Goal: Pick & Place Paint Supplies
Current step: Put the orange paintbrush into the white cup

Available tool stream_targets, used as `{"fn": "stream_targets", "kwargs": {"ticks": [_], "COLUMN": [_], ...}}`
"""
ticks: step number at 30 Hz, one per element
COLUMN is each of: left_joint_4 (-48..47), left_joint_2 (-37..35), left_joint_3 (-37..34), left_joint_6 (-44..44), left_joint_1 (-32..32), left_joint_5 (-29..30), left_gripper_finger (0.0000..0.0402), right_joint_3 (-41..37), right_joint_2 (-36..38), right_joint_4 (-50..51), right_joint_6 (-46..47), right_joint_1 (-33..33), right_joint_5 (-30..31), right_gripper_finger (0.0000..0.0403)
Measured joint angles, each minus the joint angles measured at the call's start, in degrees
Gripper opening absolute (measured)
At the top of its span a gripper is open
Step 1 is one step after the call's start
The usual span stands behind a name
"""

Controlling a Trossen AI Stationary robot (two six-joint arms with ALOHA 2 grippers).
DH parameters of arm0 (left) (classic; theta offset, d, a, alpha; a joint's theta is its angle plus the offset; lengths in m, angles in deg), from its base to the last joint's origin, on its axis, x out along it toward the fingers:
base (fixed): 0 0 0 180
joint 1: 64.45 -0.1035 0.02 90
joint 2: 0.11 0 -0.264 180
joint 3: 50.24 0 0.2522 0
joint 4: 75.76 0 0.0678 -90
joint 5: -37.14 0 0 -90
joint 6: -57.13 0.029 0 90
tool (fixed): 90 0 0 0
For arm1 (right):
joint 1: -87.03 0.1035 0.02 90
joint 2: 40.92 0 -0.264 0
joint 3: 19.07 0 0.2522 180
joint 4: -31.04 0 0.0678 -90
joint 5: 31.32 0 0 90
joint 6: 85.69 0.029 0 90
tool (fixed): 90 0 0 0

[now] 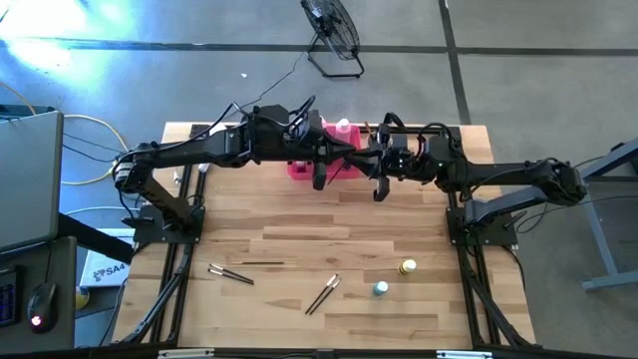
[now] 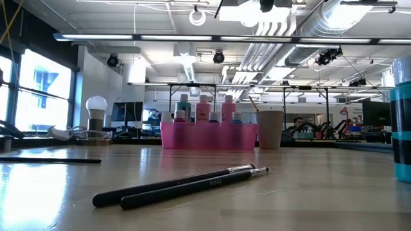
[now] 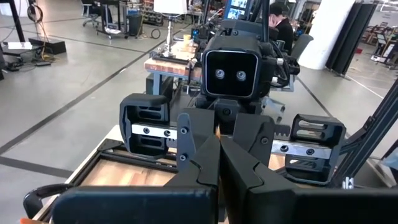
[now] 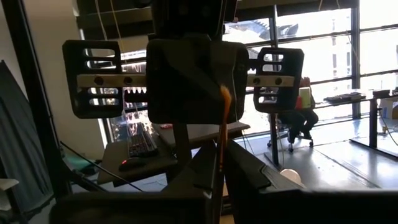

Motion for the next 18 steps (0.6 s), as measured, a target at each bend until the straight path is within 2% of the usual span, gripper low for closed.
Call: {"fn": "stream_targets", "kwargs": {"ticks": [8,18], "left_joint_4": [-0.03,-0.04], "left_joint_2": [0.00,0.00], "left_joint_3": [0.00,0.00], "left_joint_6": [0.17,6.26], "left_joint_1": [-0.01,-0.01], "left_joint_5": [0.02,0.17], "left_gripper_finger": [0.0000,0.0004], "right_joint_3": [-0.01,0.00], "right_joint_2": [0.00,0.02], "right_joint_4": [0.14,0.35], "right_joint_6": [1.77,3.34], "right_joint_1": [0.00,0.00], "right_joint_5": [-0.17,-0.20], "right_gripper_finger": [0.0009,0.0008]}}
